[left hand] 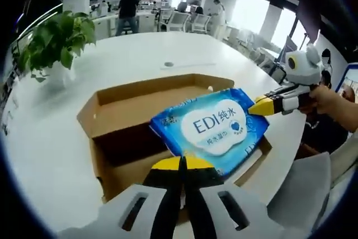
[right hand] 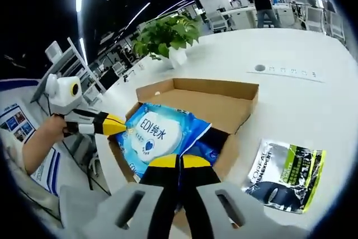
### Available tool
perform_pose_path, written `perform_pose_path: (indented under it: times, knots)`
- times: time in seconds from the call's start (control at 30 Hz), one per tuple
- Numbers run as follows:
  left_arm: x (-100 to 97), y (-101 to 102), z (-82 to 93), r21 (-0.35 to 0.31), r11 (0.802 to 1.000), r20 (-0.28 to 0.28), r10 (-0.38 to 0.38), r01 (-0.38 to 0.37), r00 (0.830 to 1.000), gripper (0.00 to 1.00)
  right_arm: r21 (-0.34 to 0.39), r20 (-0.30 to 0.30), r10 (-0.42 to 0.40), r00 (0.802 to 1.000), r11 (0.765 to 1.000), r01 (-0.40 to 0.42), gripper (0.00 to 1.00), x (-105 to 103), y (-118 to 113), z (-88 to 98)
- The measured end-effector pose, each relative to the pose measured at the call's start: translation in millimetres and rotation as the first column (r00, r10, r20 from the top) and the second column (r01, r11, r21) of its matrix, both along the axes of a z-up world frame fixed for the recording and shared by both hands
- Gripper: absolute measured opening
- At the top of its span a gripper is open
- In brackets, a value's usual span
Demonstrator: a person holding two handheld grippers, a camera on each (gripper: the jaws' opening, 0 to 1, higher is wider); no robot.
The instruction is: Operate the shoe box by opening the lid, removing the specified soft item, and placing it in the target area until the item is outside and the box remains undamaged.
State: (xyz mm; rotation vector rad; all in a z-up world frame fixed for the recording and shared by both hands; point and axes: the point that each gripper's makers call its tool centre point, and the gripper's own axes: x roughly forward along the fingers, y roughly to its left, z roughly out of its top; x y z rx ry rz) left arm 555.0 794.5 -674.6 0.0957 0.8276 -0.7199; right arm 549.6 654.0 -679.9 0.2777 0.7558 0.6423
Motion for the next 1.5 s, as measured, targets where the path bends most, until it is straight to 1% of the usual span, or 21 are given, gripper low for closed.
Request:
perform_pose_path:
  times: [0.27,0.33,0.43,0.63,0.83,1.07,1.23,1.5]
  knots:
    - [-0.2,-30,8.2,-0.011,0.999,0.029,-0.043,0.043,0.999,0.0,-0.001,-0.01,-0.026,1.0,1.0,0.026,0.0,-6,-29,2.6]
    - [0.0,-38,8.2,-0.015,0.999,0.028,-0.048,0.049,0.998,0.0,0.015,-0.021,-0.045,0.999,0.999,0.045,0.0,-6,-37,3.5]
    - [-1.0,-48,9.1,-0.025,0.998,0.027,-0.061,0.061,0.998,0.0,0.018,-0.033,-0.056,0.998,0.998,0.057,0.0,-8,-49,2.4]
    - [-3.8,-70,11.6,-0.041,0.996,0.026,-0.083,0.084,0.996,0.0,0.007,-0.039,-0.069,0.997,0.998,0.069,0.0,-12,-68,2.8]
    - [-2.3,-87,13.0,-0.062,0.994,0.025,-0.093,0.094,0.995,0.0,-0.01,-0.046,-0.083,0.996,0.997,0.082,0.0,-13,-86,0.8]
    - [-1.4,-106,11.6,-0.069,0.991,0.025,-0.11,0.111,0.994,0.0,-0.03,-0.053,-0.092,0.994,0.995,0.09,0.0,-16,-107,-0.2]
    - [-4.0,-127,11.4,-0.088,0.988,0.021,-0.127,0.128,0.992,0.0,-0.037,-0.063,-0.11,0.992,0.993,0.108,0.0,-19,-126,0.0]
    - [-13.2,-159,9.0,-0.092,0.981,0.024,-0.17,0.172,0.985,0.0,-0.066,-0.079,-0.137,0.987,0.989,0.132,0.0,-25,-156,-4.1]
